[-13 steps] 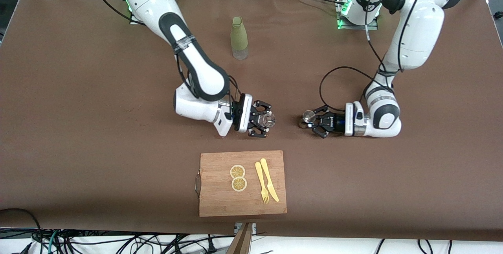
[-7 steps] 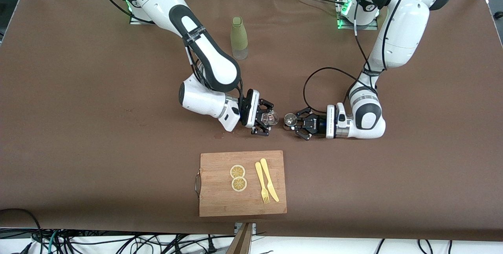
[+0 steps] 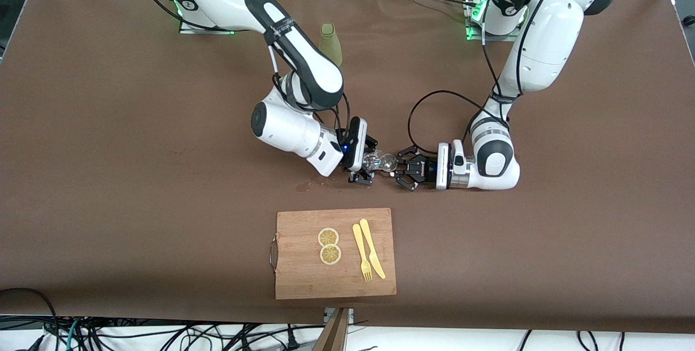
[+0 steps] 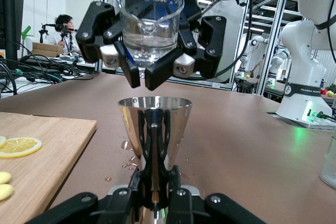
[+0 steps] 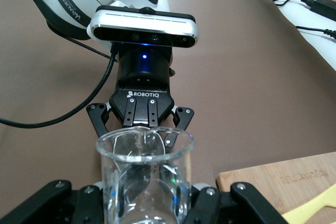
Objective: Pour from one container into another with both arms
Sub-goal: 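Tilt the beaker with the right gripper, pouring liquid into the jigger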
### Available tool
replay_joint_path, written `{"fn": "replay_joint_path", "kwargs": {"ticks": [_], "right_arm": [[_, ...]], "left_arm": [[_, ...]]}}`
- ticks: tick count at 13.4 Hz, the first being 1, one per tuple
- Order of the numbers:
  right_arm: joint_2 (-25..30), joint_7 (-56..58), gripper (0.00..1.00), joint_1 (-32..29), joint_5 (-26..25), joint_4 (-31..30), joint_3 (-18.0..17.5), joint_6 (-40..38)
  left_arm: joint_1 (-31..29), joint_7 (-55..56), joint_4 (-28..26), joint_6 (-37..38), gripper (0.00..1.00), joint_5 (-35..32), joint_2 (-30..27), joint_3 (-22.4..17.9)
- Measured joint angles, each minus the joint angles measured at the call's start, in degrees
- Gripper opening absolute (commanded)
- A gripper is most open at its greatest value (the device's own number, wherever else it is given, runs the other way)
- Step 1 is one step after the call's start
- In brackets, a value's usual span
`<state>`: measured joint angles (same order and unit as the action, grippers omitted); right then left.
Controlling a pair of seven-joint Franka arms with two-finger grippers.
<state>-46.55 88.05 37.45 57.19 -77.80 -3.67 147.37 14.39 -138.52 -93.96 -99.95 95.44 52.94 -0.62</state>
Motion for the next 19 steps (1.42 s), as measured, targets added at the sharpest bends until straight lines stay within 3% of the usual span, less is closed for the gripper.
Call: {"fn": "replay_joint_path", "kwargs": {"ticks": [9,19], "right_arm": [[0.4,-1.0,0.0,0.0,-15.8,0.0,0.1,0.1],[0.5,-1.0,0.0,0.5,-27.3,0.0,0.1,0.1]], "left_arm": [[0.7,0.2,0.0,-0.9,0.0,0.0,0.0,0.0],[1.1,0.6,0.8,-2.4,0.0,0.0,0.0,0.6]]}}
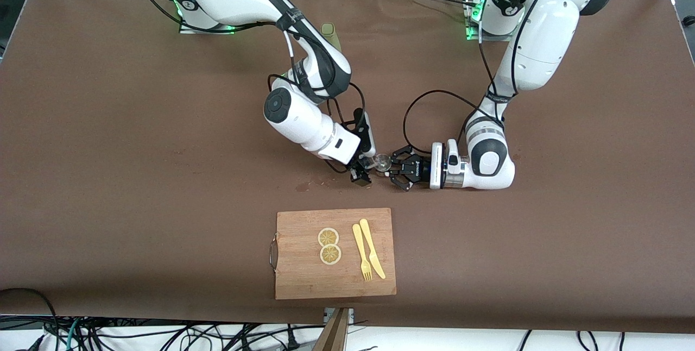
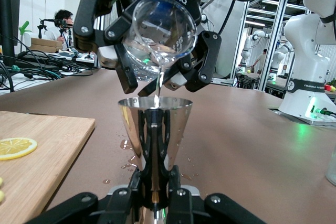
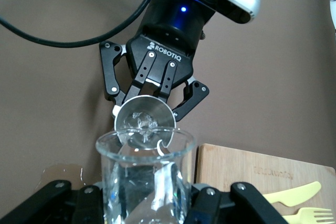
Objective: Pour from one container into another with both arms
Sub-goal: 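Tilt the beaker with the right gripper, pouring liquid into the jigger, then carry the beaker back with the right gripper while the left gripper holds the jigger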
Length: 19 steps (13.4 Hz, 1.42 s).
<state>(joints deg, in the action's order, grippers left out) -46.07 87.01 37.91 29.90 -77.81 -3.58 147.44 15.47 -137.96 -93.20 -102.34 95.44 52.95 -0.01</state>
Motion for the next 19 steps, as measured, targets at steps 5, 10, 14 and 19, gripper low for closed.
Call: {"fn": "replay_joint_path", "kwargs": {"ticks": [5,10,14,19], "right_arm": [[0.1,-7.4,0.0,0.1,-0.3,0.0,0.0,0.0],[0.2,-14.0,0.0,0.0,5.1,0.0,0.0,0.1],[1.5,-14.1,0.0,-0.8,11.9,-0.6,0.2,0.0],[5.0,-7.4,0.0,-4.7,19.9,-1.7,0.8,-8.5]], "left_arm": [[0.2,0.0,0.0,-0.3,0.0,0.0,0.0,0.3],[0.2,0.0,0.0,-0.4,0.0,0.0,0.1,0.3],[-0.1,-0.1,0.1,-0.4,0.0,0.0,0.1,0.1],[-4.3,-2.0,0.3,1.1,0.0,-1.1,0.1,-0.5]]}}
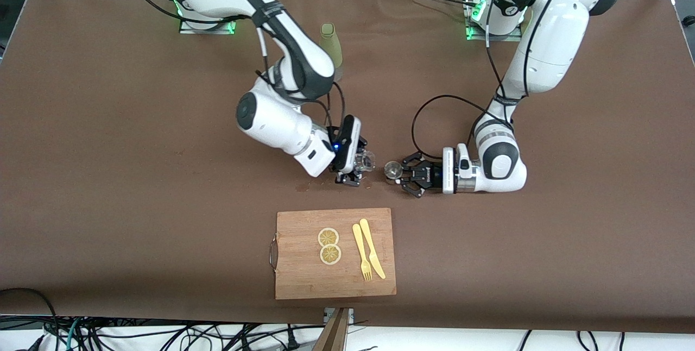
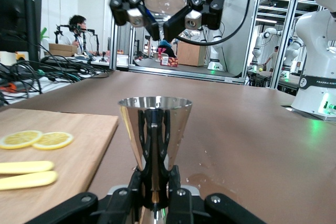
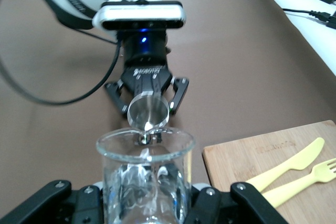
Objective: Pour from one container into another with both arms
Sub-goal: 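Carry the beaker back with the right gripper while the left gripper holds the jigger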
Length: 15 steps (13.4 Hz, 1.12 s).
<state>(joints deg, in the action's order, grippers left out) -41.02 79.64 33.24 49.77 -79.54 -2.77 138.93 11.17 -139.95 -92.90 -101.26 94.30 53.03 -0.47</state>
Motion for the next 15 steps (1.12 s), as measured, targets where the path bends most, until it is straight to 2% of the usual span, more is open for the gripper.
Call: {"fn": "replay_joint_path", "kwargs": {"ticks": [2,4,8,11,15], "right_arm": [[0.9,7.5,0.0,-4.4,4.8,-0.1,0.3,-7.3],[1.3,14.4,0.0,-10.1,8.6,-0.3,0.5,-15.8],[1.4,24.7,0.0,-20.3,9.9,-1.8,0.7,-27.8],[1.4,34.8,0.0,-28.3,11.9,-6.5,0.8,-33.9],[-0.6,51.7,0.0,-39.0,13.9,-15.1,0.9,-40.9]], "left_arm": [[-3.6,-0.9,0.1,3.0,0.0,-3.5,0.0,-0.2],[-7.7,-1.2,0.1,9.1,0.0,-6.2,0.0,-1.8],[-13.6,-1.5,0.1,21.8,0.0,-13.9,0.0,-9.0],[-18.0,-3.9,0.1,27.0,0.0,-19.3,0.0,-11.4],[-22.9,-10.3,0.1,29.3,0.0,-24.7,0.2,-11.7]]}}
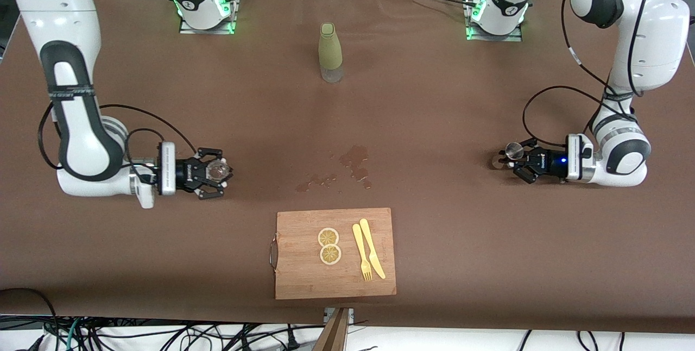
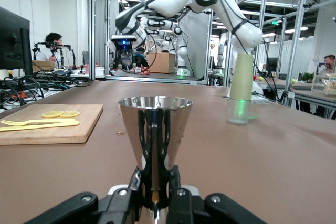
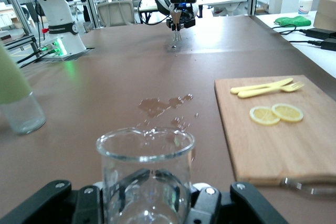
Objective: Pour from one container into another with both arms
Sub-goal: 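Carry the beaker back with the right gripper while the left gripper holds the jigger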
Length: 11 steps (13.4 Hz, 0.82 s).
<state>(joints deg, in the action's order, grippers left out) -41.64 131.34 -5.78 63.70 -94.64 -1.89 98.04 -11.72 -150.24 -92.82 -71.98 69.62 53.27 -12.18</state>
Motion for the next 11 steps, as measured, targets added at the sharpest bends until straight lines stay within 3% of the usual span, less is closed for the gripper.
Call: {"fn": "replay_joint_path", "kwargs": {"ticks": [6,8,9,10,11], "right_arm": [[-8.9,9.3,0.0,-9.2,0.7,-2.7,-0.1,-2.4],[-10.3,10.3,0.14,-10.2,0.8,-2.7,-0.1,-2.6],[-10.7,10.7,0.43,-10.5,0.8,-2.7,-0.1,-2.6],[-11.1,11.1,0.65,-10.8,0.8,-2.7,-0.1,-2.6],[-11.4,11.3,1.0,-11.0,0.8,-2.7,-0.1,-2.7]], "left_arm": [[-4.5,-5.9,-0.1,1.9,0.0,-4.4,1.8,-0.4],[-4.7,-6.3,-0.1,1.9,0.0,-4.4,2.6,-0.9],[-4.7,-6.4,-0.1,1.9,0.0,-4.4,3.0,-1.1],[-4.7,-6.4,-0.1,1.9,0.0,-4.4,3.4,-1.3],[-4.7,-6.5,-0.1,1.9,0.0,-4.4,3.8,-1.4]]}}
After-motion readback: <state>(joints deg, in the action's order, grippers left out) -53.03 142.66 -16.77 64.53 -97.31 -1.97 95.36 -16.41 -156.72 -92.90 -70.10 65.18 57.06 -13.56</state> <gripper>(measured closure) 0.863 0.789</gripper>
